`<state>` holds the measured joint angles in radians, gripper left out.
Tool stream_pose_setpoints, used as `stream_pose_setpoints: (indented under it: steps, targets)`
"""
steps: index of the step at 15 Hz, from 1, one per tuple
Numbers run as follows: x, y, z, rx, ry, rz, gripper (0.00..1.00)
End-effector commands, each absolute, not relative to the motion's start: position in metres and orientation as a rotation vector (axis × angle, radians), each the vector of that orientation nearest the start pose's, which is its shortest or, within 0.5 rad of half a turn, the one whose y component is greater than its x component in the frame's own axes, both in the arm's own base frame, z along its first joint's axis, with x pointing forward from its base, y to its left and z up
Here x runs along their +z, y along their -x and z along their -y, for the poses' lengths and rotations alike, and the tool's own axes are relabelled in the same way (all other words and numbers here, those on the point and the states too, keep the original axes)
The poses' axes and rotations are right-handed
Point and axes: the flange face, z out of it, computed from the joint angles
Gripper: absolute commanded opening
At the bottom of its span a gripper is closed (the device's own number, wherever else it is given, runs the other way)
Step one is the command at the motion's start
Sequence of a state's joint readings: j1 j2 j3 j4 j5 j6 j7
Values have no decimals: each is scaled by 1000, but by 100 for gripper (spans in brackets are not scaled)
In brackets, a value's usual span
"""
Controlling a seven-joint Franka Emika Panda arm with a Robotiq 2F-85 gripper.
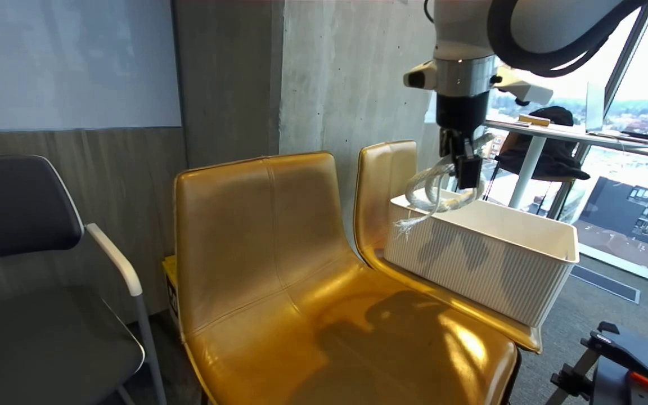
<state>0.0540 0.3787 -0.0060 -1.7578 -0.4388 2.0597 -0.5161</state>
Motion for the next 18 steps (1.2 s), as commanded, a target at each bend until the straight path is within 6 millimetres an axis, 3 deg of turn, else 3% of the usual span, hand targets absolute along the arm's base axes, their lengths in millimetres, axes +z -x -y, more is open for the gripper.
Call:
stream_pose_setpoints:
  steps: [1,5,13,14,15,18]
  targets:
    - [379,-603,53,303,3302,1168,0]
    - [364,-590,104,267,3346,1062,0]
    - [298,-597,153,142,3451,950,0]
    - [291,-598,158,139,3461,931,8]
    - [289,-601,164,137,3467,913,26]
    - [287,-616,164,119,3437,909,46]
